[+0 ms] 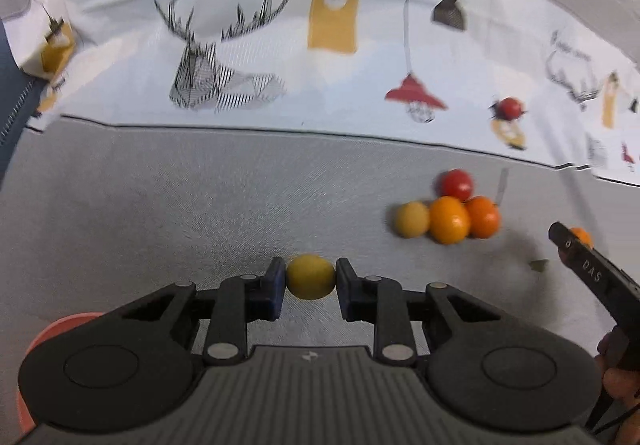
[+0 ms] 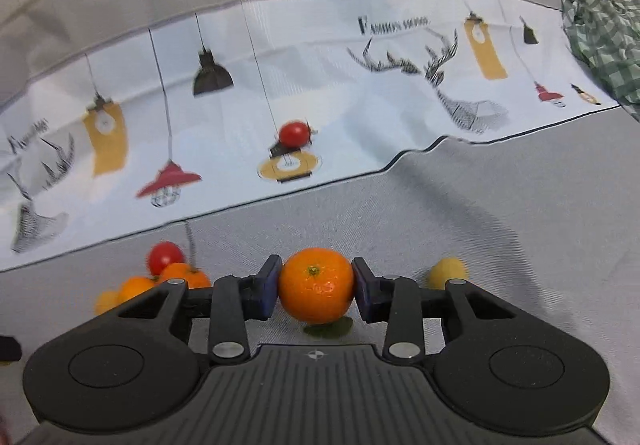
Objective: Organize fruits
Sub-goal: 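Carry the yellow fruit and mandarin in both grippers over the pink plate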
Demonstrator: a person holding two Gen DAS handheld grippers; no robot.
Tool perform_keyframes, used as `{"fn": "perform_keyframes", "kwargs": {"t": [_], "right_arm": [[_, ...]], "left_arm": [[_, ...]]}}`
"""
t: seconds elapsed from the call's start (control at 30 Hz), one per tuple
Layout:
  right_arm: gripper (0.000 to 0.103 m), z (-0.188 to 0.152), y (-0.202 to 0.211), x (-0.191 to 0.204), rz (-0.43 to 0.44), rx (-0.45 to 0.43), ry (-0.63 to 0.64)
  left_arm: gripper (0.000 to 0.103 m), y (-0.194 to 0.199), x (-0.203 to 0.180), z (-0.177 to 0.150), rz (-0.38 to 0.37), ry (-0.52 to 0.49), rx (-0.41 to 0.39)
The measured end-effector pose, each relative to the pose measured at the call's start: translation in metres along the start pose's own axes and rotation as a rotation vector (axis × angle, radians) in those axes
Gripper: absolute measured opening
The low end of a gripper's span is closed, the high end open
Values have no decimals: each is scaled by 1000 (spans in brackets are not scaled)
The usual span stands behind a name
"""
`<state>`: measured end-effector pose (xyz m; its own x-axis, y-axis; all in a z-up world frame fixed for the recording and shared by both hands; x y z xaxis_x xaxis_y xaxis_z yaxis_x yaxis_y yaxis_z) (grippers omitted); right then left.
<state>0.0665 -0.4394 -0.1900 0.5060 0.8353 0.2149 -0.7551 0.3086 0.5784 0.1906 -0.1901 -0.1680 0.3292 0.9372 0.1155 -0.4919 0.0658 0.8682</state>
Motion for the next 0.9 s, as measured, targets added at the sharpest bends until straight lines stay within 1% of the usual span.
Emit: {"fn": "perform_keyframes", "kwargs": {"t": [0.07, 0.17, 0.3, 0.43, 0.6, 0.77, 0.9], "right_arm": [[39, 0, 24, 3, 20, -11, -9], [39, -4, 64, 13, 60, -18, 16], [39, -16, 118, 33, 122, -15, 51], [39, -34, 172, 63, 204, 6, 101], [39, -61, 238, 100, 315, 40, 149], [39, -87, 293, 133, 419, 59, 207], [39, -103, 329, 155, 475, 55, 282]], "left_arm": [[30, 21, 1, -3, 1, -10, -23], [30, 59, 7, -15, 18, -24, -63], [30, 107, 22, -40, 71, -44, -89], [30, 152, 50, -72, 122, -44, -78], [30, 207, 96, -119, 188, -31, -99], [30, 252, 134, -165, 214, 16, -118], [30, 282, 157, -198, 223, 57, -137]]}}
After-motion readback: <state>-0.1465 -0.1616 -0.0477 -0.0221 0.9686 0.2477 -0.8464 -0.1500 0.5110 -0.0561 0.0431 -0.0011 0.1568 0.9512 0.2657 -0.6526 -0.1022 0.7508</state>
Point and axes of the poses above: each gripper's, at about its wrist camera, not at the fingertips, and y roughly against the way its jaws point, x to its left, z to its top, the point moved 4 cm from there along -y, roughly the way its jaws point, and after that the axes turned 12 degrees about z, right-handed, at the moved point
